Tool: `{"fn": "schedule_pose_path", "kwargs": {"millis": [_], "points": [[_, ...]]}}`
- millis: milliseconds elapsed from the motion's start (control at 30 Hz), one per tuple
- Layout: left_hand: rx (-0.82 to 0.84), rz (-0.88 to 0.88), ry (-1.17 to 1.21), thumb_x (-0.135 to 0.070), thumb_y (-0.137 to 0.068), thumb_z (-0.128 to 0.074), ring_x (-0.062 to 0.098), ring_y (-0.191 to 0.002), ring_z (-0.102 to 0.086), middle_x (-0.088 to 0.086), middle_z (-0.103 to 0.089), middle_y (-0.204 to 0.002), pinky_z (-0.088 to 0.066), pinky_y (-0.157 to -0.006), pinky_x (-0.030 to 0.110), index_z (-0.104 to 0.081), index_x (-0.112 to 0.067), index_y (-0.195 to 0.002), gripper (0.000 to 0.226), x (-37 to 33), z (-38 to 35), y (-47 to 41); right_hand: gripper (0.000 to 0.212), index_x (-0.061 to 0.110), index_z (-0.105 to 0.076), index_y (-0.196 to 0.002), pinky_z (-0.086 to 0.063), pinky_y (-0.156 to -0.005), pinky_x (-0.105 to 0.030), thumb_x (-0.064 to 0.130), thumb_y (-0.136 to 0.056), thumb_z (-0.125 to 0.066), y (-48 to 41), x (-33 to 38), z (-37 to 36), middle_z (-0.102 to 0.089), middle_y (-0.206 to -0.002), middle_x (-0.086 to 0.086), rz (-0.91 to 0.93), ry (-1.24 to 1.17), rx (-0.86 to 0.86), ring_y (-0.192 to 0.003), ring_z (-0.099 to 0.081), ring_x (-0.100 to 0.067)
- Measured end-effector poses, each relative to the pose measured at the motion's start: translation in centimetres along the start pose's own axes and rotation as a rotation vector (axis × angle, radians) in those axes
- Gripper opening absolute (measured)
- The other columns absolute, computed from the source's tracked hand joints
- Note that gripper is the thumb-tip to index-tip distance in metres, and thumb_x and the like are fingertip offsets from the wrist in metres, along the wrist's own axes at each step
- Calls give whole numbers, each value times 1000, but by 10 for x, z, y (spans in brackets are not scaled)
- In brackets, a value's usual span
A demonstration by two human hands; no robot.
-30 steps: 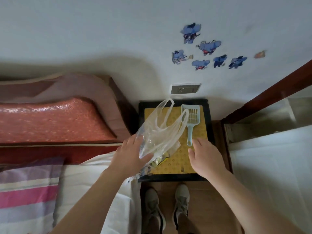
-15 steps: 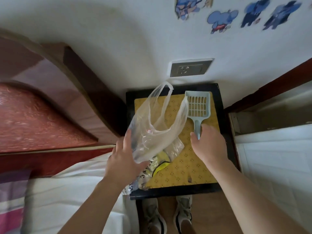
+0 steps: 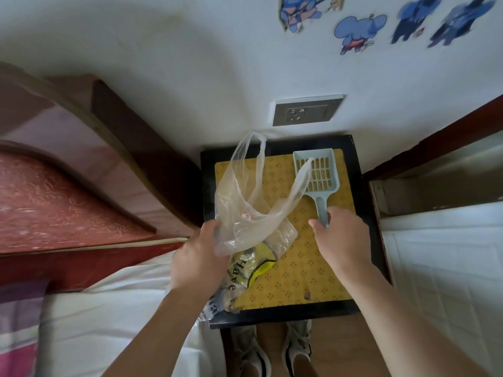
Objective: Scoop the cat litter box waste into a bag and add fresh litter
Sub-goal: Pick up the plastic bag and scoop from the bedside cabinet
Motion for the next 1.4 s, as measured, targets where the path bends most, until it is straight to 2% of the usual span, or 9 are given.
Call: {"fn": "schedule_pose_path", "kwargs": {"millis": [133,233,433,567,767,1067,1167,1267,1400], "points": [[-57,-38,18,-21,-79,-71,28,-65,-63,-1,-68,-78,-45,-57,32,-55,-23,-125,48,-3,8,3,25,21,-59,-80,-35,-48,-18,42,-88,-67,4,-1,2,-54,-67,10,-25,-20,11,-57,-53,-2],[-63,-34,33,-23,-79,-71,27,-68,-65,-2,-70,-80,-51,-59,33,-55,-25,-125,49,-4,16,9,23,19,-62,-87,-32,-47,-15,41,-89,-66,12,0,7,-56,-68,11,-49,-43,24,-57,-53,0],[-96,-31,86,-24,-80,-70,27,-70,-63,-2,-69,-81,-46,-61,32,-56,-25,-125,48,-6,40,28,21,18,-64,-88,-35,-47,-16,39,-90,-66,41,4,29,-58,-68,10,-83,-71,18,-57,-55,-1],[-109,-19,123,-27,-82,-67,25,-78,-65,-3,-70,-91,-50,-68,34,-57,-26,-126,45,-11,64,46,19,20,-62,-87,-34,-48,-16,38,-90,-65,70,12,57,-58,-69,12,-75,-69,-1,-59,-55,0],[-169,-15,183,-23,-84,-67,18,-80,-59,-5,-67,-101,-41,-67,27,-61,-23,-119,36,-25,111,86,18,24,-59,-86,-35,-48,-18,40,-91,-63,123,20,110,-58,-71,12,-54,-36,-36,-60,-55,-2],[-243,-8,240,-26,-84,-68,22,-99,-64,-3,-67,-114,-52,-80,37,-56,-21,-129,48,-56,164,171,21,24,-57,-79,-38,-47,-20,41,-90,-64,193,29,188,-54,-66,10,112,-44,-113,-55,-52,-4],[-308,26,250,-25,-84,-70,23,-103,-63,-2,-67,-115,-49,-81,35,-56,-20,-130,48,-66,176,207,23,24,-56,-79,-41,-47,-21,42,-90,-64,213,24,209,-55,-67,10,183,-31,-123,-56,-52,-4],[-370,81,256,-25,-85,-69,26,-102,-64,1,-68,-113,-46,-80,34,-57,-18,-128,46,-75,180,247,23,23,-56,-77,-34,-45,-21,41,-91,-63,231,15,226,-55,-66,9,257,-26,-111,-56,-51,-5],[-413,161,290,-28,-86,-68,27,-104,-64,3,-68,-114,-51,-85,40,-54,-17,-132,49,-80,181,302,27,22,-54,-74,-30,-45,-23,41,-90,-64,260,6,245,-54,-65,8,344,-5,-103,-55,-50,-7]]}}
Point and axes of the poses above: each hand's wrist, its own y-axis away from the middle knuckle, its own z-axis out of the back of the hand, x = y × z, the point moved 7 cm from there along -y, towards the middle knuckle
